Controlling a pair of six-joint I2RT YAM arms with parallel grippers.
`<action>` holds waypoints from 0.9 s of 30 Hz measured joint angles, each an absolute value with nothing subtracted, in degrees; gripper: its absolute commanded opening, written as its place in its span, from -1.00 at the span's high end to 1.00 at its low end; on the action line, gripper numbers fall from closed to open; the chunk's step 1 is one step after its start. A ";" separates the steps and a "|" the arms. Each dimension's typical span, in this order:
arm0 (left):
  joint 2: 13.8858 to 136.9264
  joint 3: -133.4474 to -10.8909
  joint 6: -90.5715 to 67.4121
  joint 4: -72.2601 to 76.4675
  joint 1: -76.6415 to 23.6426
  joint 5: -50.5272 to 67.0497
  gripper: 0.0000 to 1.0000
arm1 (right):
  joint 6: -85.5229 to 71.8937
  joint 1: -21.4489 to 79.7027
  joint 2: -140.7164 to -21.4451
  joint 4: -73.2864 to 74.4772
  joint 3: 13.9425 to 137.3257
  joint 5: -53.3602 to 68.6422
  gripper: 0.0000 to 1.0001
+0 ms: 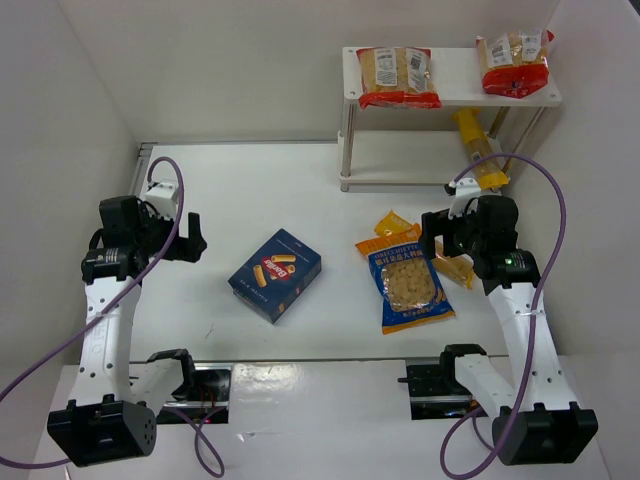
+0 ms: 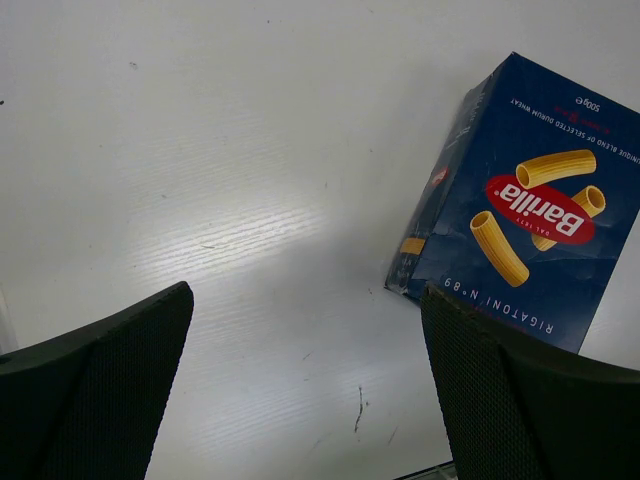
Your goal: Place and organize the pasta boxes and bags onto the shelf
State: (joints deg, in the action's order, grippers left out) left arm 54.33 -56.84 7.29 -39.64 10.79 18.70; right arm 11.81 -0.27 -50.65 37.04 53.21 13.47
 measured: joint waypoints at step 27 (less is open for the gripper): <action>51.96 -56.62 7.31 -39.57 10.79 18.74 -1.00 | 14.63 -0.27 -80.40 37.32 57.47 21.45 -0.94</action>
State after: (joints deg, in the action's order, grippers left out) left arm 51.96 -56.62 7.31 -39.57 10.79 18.74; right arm 14.63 -0.27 -80.40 37.32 57.47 21.45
